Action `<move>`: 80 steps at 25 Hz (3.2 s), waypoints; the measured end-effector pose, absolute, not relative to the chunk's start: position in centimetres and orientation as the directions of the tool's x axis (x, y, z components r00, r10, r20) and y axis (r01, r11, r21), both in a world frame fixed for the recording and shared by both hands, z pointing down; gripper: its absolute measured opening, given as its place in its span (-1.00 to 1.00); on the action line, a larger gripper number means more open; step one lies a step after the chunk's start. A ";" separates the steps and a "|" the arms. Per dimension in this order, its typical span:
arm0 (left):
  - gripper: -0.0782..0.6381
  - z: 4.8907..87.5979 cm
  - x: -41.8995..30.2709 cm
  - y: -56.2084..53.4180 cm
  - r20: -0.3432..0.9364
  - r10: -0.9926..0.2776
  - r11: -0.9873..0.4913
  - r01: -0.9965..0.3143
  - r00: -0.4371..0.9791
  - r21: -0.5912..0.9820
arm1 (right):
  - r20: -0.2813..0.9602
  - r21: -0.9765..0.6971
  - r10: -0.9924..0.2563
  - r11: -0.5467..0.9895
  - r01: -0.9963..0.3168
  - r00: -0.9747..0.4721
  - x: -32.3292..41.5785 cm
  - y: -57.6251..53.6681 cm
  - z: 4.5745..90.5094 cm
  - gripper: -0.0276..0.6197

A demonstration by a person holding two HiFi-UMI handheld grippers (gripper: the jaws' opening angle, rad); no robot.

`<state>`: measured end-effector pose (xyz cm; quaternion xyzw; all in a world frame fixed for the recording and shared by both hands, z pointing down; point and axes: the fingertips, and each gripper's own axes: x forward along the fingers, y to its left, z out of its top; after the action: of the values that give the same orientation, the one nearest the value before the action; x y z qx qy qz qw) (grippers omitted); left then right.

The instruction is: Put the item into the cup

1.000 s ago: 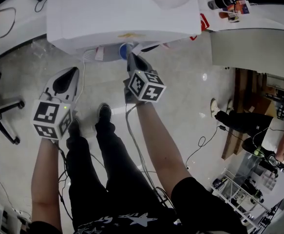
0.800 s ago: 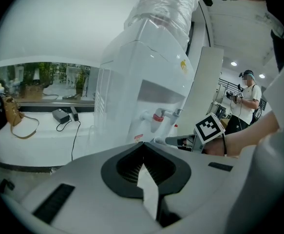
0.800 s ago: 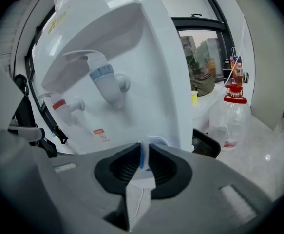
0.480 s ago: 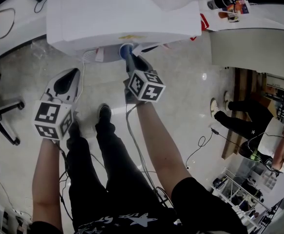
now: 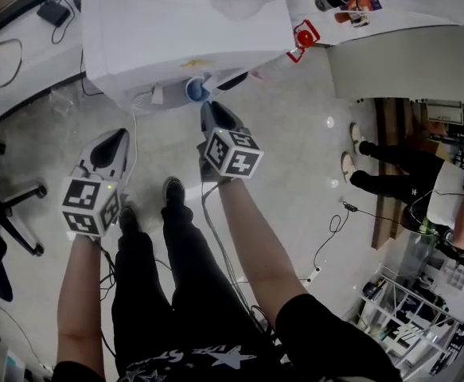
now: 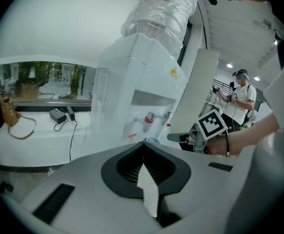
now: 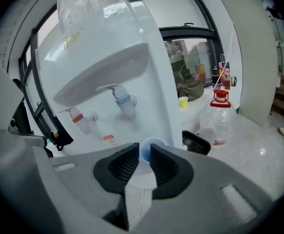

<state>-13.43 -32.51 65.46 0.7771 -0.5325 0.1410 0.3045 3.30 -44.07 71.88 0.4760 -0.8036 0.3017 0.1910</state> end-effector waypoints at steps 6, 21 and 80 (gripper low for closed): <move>-0.77 61.9 -13.9 -30.4 0.530 -0.732 -0.301 -0.902 0.427 0.311 | 0.584 -0.299 -0.681 0.325 -0.897 -0.441 3.1 -40.1 68.0 -0.70; -0.77 52.2 -15.0 -22.7 0.453 -0.702 -0.454 -0.836 0.549 0.309 | 0.511 -0.297 -0.792 0.202 -0.933 -0.334 2.9 -28.2 55.3 -0.70; -0.77 39.4 -2.9 10.0 0.324 -0.777 -0.477 -0.840 0.540 0.258 | 0.336 -0.397 -0.765 0.415 -0.819 -0.550 11.4 7.2 40.0 -0.91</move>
<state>-2.92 9.96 39.43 0.8555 -0.4725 0.0812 0.1956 11.39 7.22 40.04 0.4717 -0.8394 0.2650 0.0511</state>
